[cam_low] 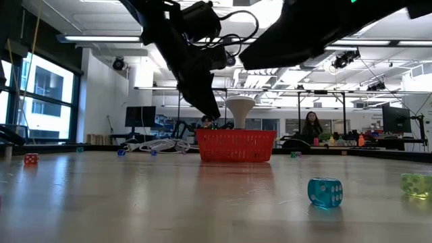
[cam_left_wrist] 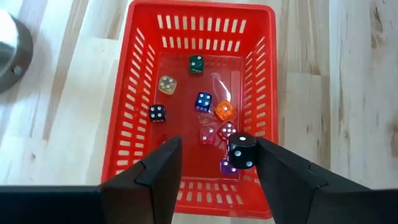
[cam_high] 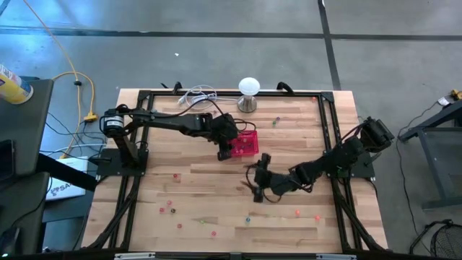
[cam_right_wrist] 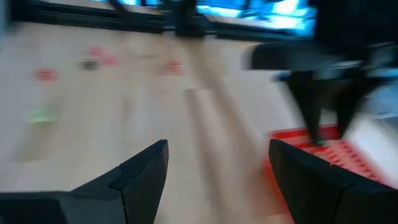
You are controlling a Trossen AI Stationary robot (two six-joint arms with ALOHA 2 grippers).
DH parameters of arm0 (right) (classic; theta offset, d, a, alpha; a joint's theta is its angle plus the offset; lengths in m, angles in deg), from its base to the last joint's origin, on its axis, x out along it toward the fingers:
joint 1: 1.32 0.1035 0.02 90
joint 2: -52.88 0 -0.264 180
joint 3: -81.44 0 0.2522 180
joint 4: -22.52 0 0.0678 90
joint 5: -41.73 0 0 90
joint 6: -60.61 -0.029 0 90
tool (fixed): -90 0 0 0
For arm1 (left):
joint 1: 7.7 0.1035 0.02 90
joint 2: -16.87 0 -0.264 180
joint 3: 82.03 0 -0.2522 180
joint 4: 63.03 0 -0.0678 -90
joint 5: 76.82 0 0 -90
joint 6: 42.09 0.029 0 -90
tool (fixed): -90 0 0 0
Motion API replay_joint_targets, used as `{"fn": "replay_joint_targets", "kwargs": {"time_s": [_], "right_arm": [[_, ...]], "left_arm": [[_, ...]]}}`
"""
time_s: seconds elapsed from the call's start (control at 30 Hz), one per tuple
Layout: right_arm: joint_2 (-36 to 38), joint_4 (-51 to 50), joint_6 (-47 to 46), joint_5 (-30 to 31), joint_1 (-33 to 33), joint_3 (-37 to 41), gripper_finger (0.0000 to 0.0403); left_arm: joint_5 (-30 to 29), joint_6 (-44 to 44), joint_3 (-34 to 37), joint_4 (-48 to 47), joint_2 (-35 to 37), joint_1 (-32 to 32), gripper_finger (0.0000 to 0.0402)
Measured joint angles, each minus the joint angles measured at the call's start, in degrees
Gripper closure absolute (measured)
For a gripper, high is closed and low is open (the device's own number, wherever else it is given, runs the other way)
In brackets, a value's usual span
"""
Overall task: Pick & Place Dice
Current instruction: Put the top black dice into the bin
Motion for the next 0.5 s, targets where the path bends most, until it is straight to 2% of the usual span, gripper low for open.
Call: {"fn": "replay_joint_targets", "kwargs": {"time_s": [0.07,0.27,0.4,0.5], "right_arm": [[0.0,-0.01,1.61,-0.22,-2.44,0.0,0.0133],[0.0,-0.06,2.04,-9.05,-10.88,0.0,0.0133],[0.0,-0.09,3.01,-10.89,-14.94,0.0,0.0133],[-0.46,0.24,3.55,-16.67,-17.89,0.0,0.0133]], "left_arm": [[-0.04,2.37,0.0,0.19,0.0,-0.47,0.021],[0.03,6.18,0.0,2.67,0.0,-1.84,0.021],[-0.02,6.18,0.0,3.69,0.0,-1.93,0.021],[-0.08,6.18,0.0,3.96,0.0,-1.79,0.021]]}}
